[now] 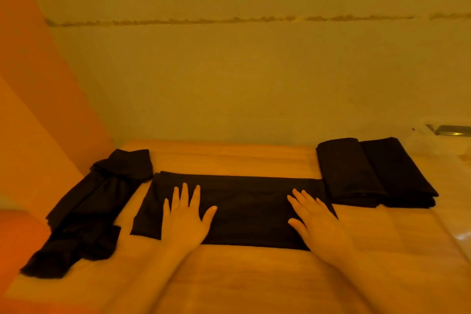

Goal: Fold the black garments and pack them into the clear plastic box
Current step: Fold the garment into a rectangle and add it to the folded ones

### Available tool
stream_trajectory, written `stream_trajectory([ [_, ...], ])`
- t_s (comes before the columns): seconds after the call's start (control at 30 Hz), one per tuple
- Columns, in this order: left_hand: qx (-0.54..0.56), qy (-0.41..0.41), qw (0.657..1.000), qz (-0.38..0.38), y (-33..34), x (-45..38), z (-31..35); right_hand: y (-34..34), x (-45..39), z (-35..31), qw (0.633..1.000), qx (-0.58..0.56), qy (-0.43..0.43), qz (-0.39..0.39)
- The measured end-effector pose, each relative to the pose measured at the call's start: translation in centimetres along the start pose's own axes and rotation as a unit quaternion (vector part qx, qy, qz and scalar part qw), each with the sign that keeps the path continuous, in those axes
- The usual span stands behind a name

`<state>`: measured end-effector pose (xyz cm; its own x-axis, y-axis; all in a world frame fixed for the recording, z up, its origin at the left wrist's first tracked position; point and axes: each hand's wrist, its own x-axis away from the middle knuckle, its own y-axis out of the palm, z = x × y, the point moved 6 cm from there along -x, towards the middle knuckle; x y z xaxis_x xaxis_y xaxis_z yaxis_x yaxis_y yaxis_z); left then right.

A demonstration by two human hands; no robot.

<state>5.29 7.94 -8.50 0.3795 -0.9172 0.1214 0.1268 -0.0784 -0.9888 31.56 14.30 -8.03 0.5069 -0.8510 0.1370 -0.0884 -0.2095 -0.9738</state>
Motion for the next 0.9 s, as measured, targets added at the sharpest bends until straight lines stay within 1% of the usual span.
stream_trajectory([
  [0.1, -0.002, 0.014, 1.0, -0.005, 0.2, -0.3, -0.2, 0.4, 2.1, -0.5, 1.0, 0.0, 0.014, 0.001],
  [0.23, 0.0, 0.004, 1.0, -0.014, 0.6, 1.6, -0.6, 1.0, 4.4, -1.0, 1.0, -0.011, 0.007, -0.024],
  [0.33, 0.005, -0.014, 1.0, 0.0, 1.1, 4.3, -1.2, 0.9, 5.4, -1.2, 0.999, -0.011, -0.021, -0.04],
  [0.43, 0.009, -0.041, 0.999, -0.009, 1.5, 6.9, -2.0, 1.1, 6.5, -1.8, 0.997, 0.006, -0.034, -0.067],
  [0.5, 0.013, -0.043, 0.999, -0.029, 1.5, 8.3, -1.9, 1.2, 7.2, -2.4, 0.996, 0.004, -0.015, -0.084],
  [0.57, 0.045, -0.033, 0.998, -0.036, 1.2, 8.7, -2.0, 0.2, 7.0, -2.5, 0.996, 0.013, 0.03, -0.08],
  [0.6, 0.08, -0.021, 0.996, -0.021, 0.7, 8.4, -2.3, -0.5, 6.6, -2.5, 0.997, 0.026, 0.042, -0.057],
  [0.63, 0.136, -0.007, 0.991, 0.019, -0.1, 8.0, -2.8, -1.3, 5.9, -2.3, 0.998, 0.04, 0.041, -0.025],
  [0.67, 0.204, 0.004, 0.976, 0.078, -1.1, 7.3, -3.9, -1.9, 5.1, -2.1, 0.998, 0.047, 0.034, -0.002],
  [0.7, 0.266, 0.004, 0.955, 0.134, -2.2, 6.5, -5.2, -2.1, 4.3, -1.7, 0.998, 0.05, 0.028, 0.009],
  [0.73, 0.31, -0.006, 0.935, 0.174, -3.0, 5.7, -6.7, -2.0, 3.7, -1.0, 0.999, 0.041, 0.031, 0.007],
  [0.77, 0.33, -0.027, 0.924, 0.19, -3.5, 5.1, -7.9, -1.6, 3.2, -0.1, 0.999, 0.023, 0.043, 0.0],
  [0.83, 0.329, -0.074, 0.925, 0.174, -3.7, 3.8, -9.5, -0.9, 3.0, 1.2, 0.996, -0.044, 0.074, 0.007],
  [0.9, 0.323, -0.094, 0.928, 0.159, -3.6, 2.8, -10.2, -1.0, 3.5, 1.7, 0.984, -0.128, 0.098, 0.075],
])
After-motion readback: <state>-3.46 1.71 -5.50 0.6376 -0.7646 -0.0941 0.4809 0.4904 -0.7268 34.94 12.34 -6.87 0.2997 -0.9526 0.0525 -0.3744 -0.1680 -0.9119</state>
